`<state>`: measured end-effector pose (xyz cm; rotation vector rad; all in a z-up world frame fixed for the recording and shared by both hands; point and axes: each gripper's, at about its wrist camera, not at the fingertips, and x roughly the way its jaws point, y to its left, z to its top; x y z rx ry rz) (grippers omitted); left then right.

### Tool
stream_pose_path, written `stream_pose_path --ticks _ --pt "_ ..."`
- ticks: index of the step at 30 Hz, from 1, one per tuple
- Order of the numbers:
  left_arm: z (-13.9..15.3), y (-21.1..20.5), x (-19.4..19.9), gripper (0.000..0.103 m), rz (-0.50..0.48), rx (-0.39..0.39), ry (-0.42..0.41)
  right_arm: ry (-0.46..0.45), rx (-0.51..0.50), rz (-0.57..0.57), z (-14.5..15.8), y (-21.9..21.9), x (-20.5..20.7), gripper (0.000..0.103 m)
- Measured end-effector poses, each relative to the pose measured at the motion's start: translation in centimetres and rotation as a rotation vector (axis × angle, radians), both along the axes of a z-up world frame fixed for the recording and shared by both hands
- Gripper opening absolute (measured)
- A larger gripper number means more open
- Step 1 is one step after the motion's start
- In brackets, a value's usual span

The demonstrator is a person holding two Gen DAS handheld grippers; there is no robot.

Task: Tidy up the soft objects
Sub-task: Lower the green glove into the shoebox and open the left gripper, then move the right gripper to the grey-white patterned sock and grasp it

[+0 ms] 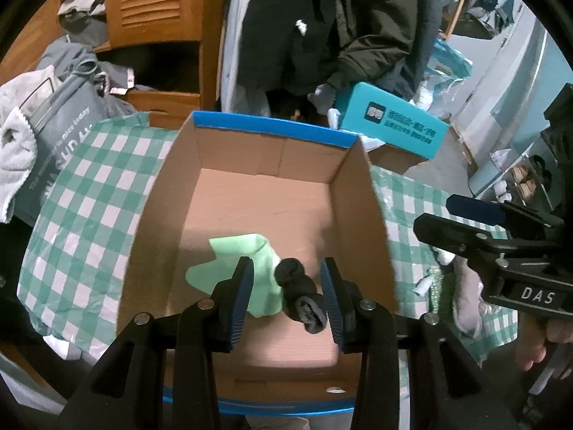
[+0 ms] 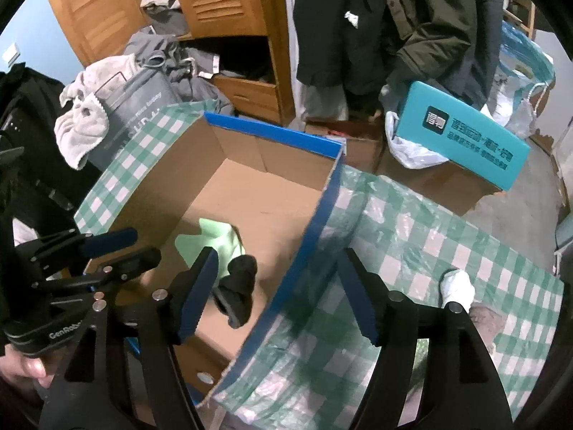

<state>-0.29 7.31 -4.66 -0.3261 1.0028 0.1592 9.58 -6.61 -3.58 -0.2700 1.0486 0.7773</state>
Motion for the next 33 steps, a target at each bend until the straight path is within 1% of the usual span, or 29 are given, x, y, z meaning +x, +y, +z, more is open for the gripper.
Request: stream_pose_path --ticks 5,7,9,12,19,22,28,33 --pt "0.3 -1.3 0.6 0.039 -0.027 0.001 -0.009 -0.009 0.001 -0.023 0.2 -1.6 0.2 0.071" --pt "0.2 -1.9 1.0 0.042 -0.037 0.003 -0.006 -0.015 0.002 -0.033 0.3 -2.4 0.3 0.071" --pt "0.2 -2.4 1.2 0.050 -0.042 0.006 -0.003 -0.019 0.003 -0.042 0.4 -3.0 0.4 0.072" --pt "0.3 -3.3 1.6 0.050 -0.057 0.014 -0.002 -0.026 0.003 -0.059 0.6 -4.2 0.5 0.075" --pt "0.2 -5.7 2.8 0.051 -0.100 0.014 0.006 -0.031 -0.016 -0.088 -0.2 -6.9 0.5 0.075" --pt "0.2 -7.0 3.3 0.056 -0.125 0.017 0.009 -0.032 -0.021 -0.110 -0.5 -8.5 0.5 0.075" --pt "0.0 -9.5 4.1 0.057 -0.176 0.021 0.020 -0.032 -0.037 -0.180 -1.0 -12.2 1.0 0.075" --pt "-0.1 -11.6 4.7 0.057 -0.211 0.009 0.031 -0.034 -0.050 -0.246 -1.6 -15.4 1.8 0.075"
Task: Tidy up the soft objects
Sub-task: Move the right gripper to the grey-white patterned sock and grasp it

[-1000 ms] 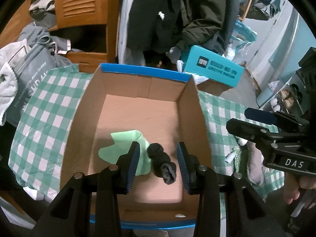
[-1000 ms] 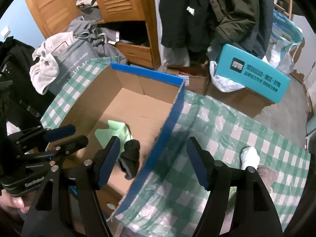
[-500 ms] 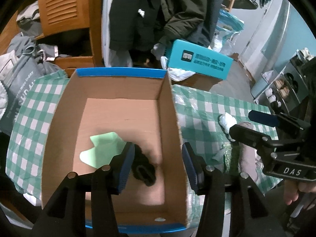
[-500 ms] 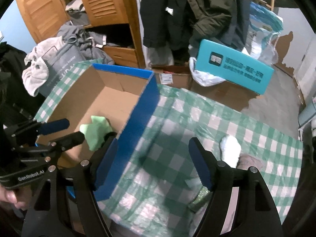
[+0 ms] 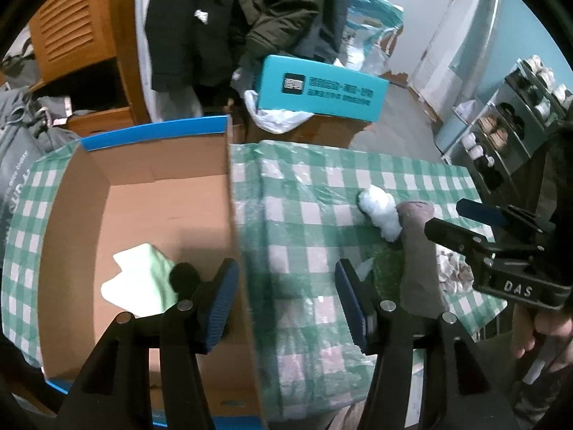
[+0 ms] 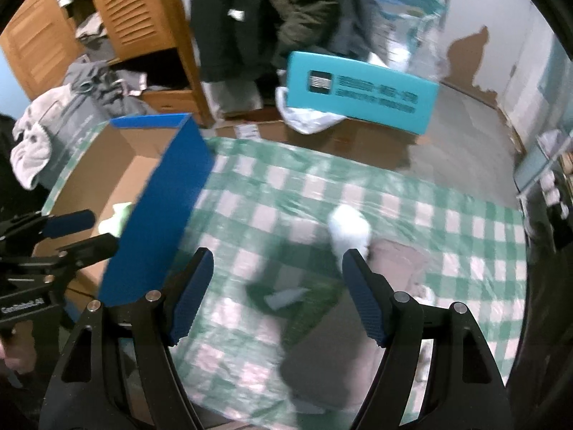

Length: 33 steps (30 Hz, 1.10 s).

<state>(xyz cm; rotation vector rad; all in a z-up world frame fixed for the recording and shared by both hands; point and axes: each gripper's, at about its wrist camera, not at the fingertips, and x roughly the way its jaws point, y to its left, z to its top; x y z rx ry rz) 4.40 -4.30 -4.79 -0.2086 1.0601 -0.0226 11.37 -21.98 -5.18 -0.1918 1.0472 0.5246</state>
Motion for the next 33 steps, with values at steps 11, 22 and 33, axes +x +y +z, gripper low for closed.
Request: stream_pose_path --ticks 11,22,33 --pt "-0.9 -3.9 1.5 0.059 -0.057 -0.007 0.032 0.034 0.002 -0.123 -1.4 -6.1 1.3 0.075" --pt "-2.9 -7.8 3.1 0.066 -0.115 0.016 0.087 0.056 -0.019 -0.217 -3.0 -10.5 2.4 0.075" --pt "-4.8 -11.2 4.2 0.069 -0.171 0.031 0.133 0.121 -0.041 -0.282 -6.0 -13.7 3.2 0.075"
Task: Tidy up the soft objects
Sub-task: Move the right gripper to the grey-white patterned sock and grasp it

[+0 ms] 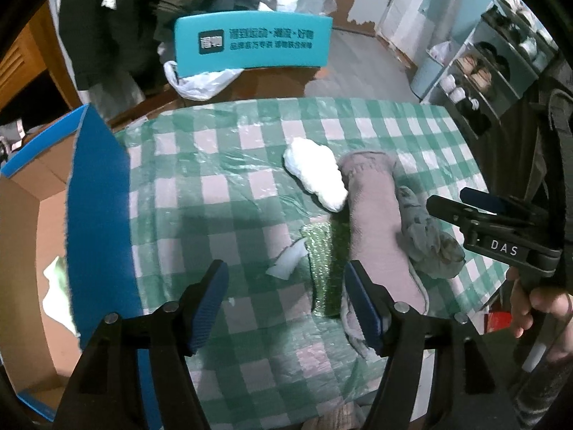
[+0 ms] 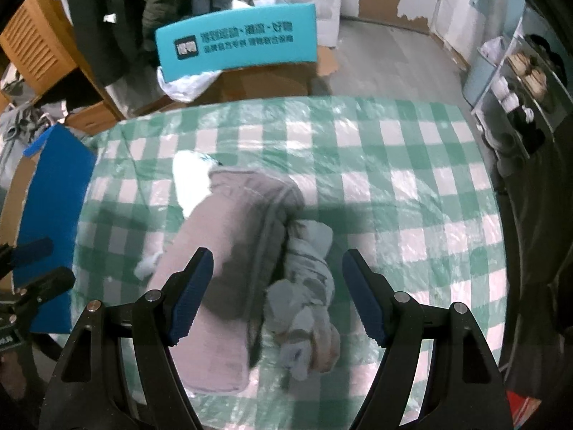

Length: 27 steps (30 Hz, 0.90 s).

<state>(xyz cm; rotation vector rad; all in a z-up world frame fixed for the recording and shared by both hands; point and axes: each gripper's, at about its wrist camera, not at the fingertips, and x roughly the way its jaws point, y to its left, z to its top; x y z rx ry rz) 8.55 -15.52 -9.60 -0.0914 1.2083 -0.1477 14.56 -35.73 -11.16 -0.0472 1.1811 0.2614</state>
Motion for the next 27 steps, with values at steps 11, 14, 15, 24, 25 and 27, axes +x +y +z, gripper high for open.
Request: stream_pose_path --ticks 11,14,15,24,25,27 --pt "-2.1 -2.5 1.3 0.070 -0.031 -0.047 0.056 0.053 -0.012 -0.014 -2.4 -1.2 0.2 0.075" --pt "-2.6 -3.0 1.8 0.070 -0.030 -0.071 0.073 0.070 -0.019 -0.009 -3.2 -1.3 0.2 0.075" --pt "-2.8 -3.2 2.0 0.070 -0.030 -0.079 0.078 0.077 -0.020 -0.006 -3.5 -1.4 0.2 0.075" --pt "-4.2 -4.5 2.8 0.073 -0.042 -0.095 0.110 0.143 -0.026 -0.005 -6.2 -1.8 0.5 0.075" --pt "-4.3 -4.6 2.9 0.073 -0.042 -0.097 0.112 0.150 -0.020 -0.005 -6.4 -1.8 0.5 0.075" --pt "-4.6 -4.9 3.2 0.073 -0.043 -0.107 0.121 0.157 -0.011 -0.002 -6.6 -1.9 0.5 0.069"
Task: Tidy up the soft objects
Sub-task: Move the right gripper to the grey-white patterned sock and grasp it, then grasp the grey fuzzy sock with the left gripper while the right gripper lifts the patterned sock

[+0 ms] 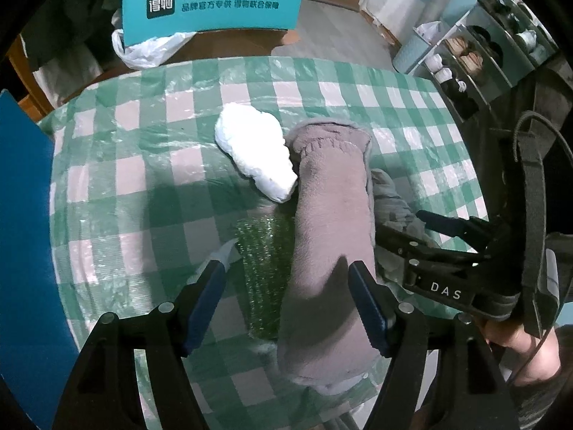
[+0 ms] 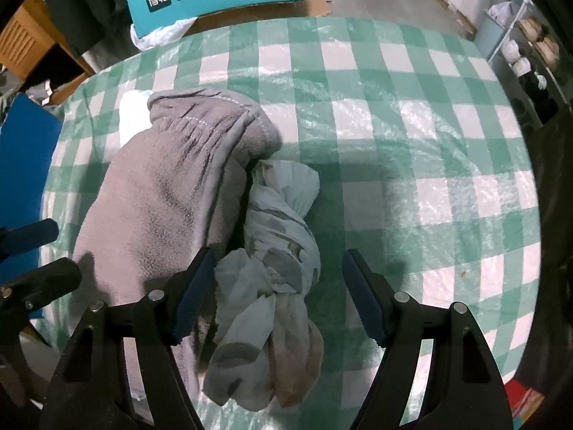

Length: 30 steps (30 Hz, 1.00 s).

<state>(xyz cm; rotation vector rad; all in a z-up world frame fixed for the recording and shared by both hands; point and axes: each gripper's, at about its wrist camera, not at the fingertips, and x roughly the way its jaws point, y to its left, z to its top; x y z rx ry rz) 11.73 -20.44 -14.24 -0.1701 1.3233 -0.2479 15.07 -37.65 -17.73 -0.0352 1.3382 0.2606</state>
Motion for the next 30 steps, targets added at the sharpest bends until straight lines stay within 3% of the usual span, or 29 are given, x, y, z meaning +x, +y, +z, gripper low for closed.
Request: stream_pose_path --ticks 3,5,16,20,22,25,30 --pt "-0.4 -0.3 0.3 0.074 -0.002 -0.011 0.013 0.019 0.018 0.008 -0.1 -0.2 -0.1 0.046" --pt "-0.7 -0.5 0.4 0.074 -0.004 -0.011 0.020 0.026 0.019 0.005 -0.1 -0.4 -0.3 0.039" --pt "-1.8 -1.8 0.8 0.074 -0.026 -0.045 0.039 -0.011 0.050 -0.031 1.4 -1.9 -1.4 0.034" --pt "-1.4 -2.5 0.6 0.053 -0.054 -0.046 0.015 -0.009 0.050 -0.043 1.3 -2.3 -1.4 0.034" --pt "-1.3 -3.0 0.6 0.048 -0.067 -0.039 0.004 -0.006 0.051 -0.046 1.1 -2.3 -1.3 0.034" --pt "-1.0 -3.4 0.5 0.024 -0.082 -0.045 -0.020 -0.003 0.052 -0.049 1.1 -2.3 -1.3 0.034" --pt "0.0 -3.9 0.1 0.012 -0.109 -0.056 -0.066 -0.019 0.050 -0.044 1.4 -2.1 -1.5 0.034"
